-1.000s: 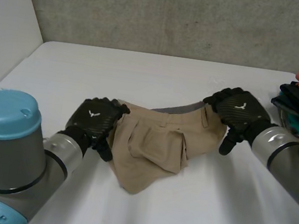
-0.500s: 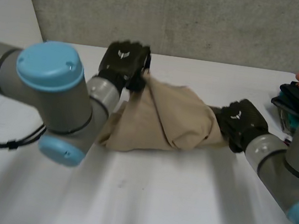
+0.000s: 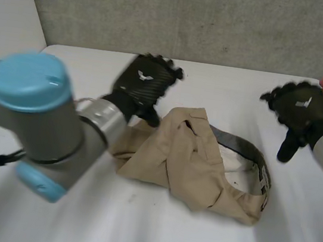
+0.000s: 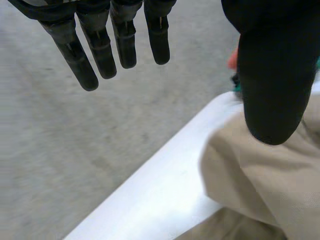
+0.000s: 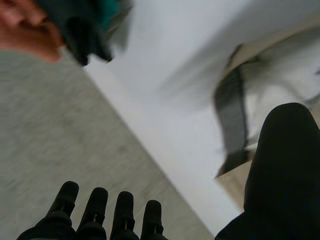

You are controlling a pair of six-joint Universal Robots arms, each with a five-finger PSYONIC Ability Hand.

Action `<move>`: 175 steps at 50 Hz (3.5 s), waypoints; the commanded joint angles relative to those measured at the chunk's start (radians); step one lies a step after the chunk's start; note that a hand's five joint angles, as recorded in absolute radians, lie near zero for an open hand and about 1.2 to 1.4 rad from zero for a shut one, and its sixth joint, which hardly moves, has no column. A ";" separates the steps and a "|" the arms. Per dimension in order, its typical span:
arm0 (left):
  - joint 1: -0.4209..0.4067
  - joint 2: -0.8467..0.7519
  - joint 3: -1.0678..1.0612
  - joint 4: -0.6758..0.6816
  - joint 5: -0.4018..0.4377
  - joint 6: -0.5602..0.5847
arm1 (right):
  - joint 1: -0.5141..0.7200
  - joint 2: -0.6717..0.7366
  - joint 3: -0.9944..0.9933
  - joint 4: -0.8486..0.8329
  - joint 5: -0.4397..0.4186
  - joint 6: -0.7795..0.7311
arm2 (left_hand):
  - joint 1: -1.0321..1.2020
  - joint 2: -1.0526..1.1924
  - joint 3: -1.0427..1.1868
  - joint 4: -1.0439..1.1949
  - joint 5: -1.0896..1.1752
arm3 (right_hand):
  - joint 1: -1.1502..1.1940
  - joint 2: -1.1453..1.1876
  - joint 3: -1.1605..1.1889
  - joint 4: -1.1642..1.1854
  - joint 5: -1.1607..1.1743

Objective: Fold the laundry.

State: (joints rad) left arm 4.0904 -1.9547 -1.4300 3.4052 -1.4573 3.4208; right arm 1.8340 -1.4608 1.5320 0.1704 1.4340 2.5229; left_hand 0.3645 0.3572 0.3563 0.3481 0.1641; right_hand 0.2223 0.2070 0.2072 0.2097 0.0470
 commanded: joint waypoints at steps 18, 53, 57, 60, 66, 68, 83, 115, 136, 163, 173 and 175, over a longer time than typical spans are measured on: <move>0.234 0.221 -0.520 -0.006 -0.012 -0.253 | 0.241 0.576 -0.533 0.098 -0.149 0.034 | -0.036 -0.029 -0.028 -0.020 -0.011 | -0.017 -0.002 -0.002 -0.004 -0.016; 0.126 -0.104 -0.201 0.082 0.017 -0.238 | 0.185 0.189 -0.397 0.058 -0.107 0.030 | 1.032 1.039 1.040 1.048 1.058 | 1.174 1.189 1.189 1.187 1.175; 0.143 0.048 -0.173 0.086 -0.034 -0.224 | 0.160 0.128 -0.392 0.057 -0.103 0.025 | 1.032 1.039 1.040 1.048 1.058 | 1.174 1.189 1.189 1.187 1.175; 0.146 0.166 -0.138 0.078 -0.038 -0.216 | 0.153 0.084 -0.395 0.063 -0.101 0.024 | 1.032 1.039 1.040 1.048 1.058 | 1.174 1.189 1.189 1.187 1.175; 0.151 0.373 -0.099 0.049 -0.038 -0.213 | 0.090 -0.068 -0.386 0.133 -0.101 0.024 | 1.032 1.039 1.040 1.048 1.058 | 1.174 1.189 1.189 1.187 1.175; 0.151 0.410 -0.092 0.034 -0.035 -0.213 | 0.079 -0.104 -0.383 0.153 -0.103 0.024 | 1.032 1.039 1.040 1.048 1.058 | 1.174 1.189 1.189 1.187 1.175; 0.186 0.423 0.036 -0.190 0.043 -0.155 | 0.030 -0.224 -0.369 0.176 -0.110 0.037 | 1.032 1.039 1.040 1.048 1.058 | 1.174 1.189 1.189 1.187 1.175; 0.215 -0.105 0.582 0.395 -0.024 0.002 | 0.177 0.321 -0.564 -0.706 0.126 0.135 | 1.032 1.039 1.040 1.048 1.058 | 1.174 1.189 1.189 1.187 1.175; 0.211 0.069 -0.266 0.157 -0.012 0.018 | 0.176 0.300 -0.018 -0.393 0.055 0.059 | 1.032 1.039 1.040 1.048 1.058 | 1.174 1.189 1.189 1.187 1.175; 0.093 0.425 -0.531 -0.566 -0.014 0.336 | 0.177 0.019 0.238 0.264 0.031 -0.208 | 1.032 1.039 1.040 1.048 1.058 | 1.174 1.189 1.189 1.187 1.175; 0.084 0.303 -0.388 -0.193 -0.011 0.345 | 0.189 0.033 0.295 0.092 0.017 -0.194 | 0.054 0.062 0.063 0.071 0.080 | 1.174 1.189 1.189 1.187 1.175; 0.079 0.264 -0.359 -0.158 -0.009 0.345 | 0.189 0.033 0.300 0.074 0.016 -0.191 | 0.075 0.082 0.083 0.091 0.101 | 1.174 1.189 1.189 1.187 1.175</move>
State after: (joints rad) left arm 4.1760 -1.5903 -1.8879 3.0661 -1.4692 3.7688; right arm 2.0169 -1.4342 1.8109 0.3271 1.4521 2.3239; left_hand 0.3876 0.4077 0.4088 0.3951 0.2196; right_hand 1.1073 1.1754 1.1894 1.1979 1.0279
